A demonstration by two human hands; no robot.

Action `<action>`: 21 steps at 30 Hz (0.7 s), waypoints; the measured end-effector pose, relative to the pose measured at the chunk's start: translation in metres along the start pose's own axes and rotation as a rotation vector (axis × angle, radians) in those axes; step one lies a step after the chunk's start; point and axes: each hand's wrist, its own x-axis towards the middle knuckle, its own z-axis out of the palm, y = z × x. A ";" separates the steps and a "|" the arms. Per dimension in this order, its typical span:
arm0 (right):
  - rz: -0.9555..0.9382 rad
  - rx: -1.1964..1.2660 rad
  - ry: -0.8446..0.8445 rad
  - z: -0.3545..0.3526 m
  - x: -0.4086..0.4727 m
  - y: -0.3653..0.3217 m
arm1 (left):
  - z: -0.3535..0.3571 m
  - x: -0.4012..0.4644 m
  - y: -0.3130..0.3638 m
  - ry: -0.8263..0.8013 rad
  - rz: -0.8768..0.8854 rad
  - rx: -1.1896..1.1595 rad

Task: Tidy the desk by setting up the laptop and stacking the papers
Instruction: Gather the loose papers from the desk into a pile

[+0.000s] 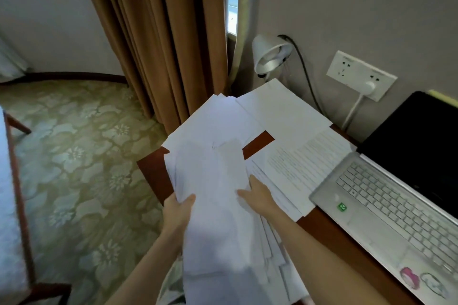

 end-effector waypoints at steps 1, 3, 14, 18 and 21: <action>-0.008 0.106 0.009 -0.006 0.000 -0.002 | -0.001 0.005 0.015 -0.066 0.034 -0.019; -0.003 0.353 0.042 -0.023 0.004 -0.003 | -0.009 0.014 0.047 -0.202 0.124 -0.062; -0.285 0.645 0.645 -0.133 0.017 -0.142 | 0.009 0.085 0.272 -0.697 0.760 -0.156; -0.411 0.604 0.883 -0.146 0.002 -0.171 | 0.027 0.097 0.300 -0.782 0.837 -0.226; -0.438 0.644 0.965 -0.140 -0.005 -0.171 | 0.041 0.104 0.299 -0.829 0.813 -0.248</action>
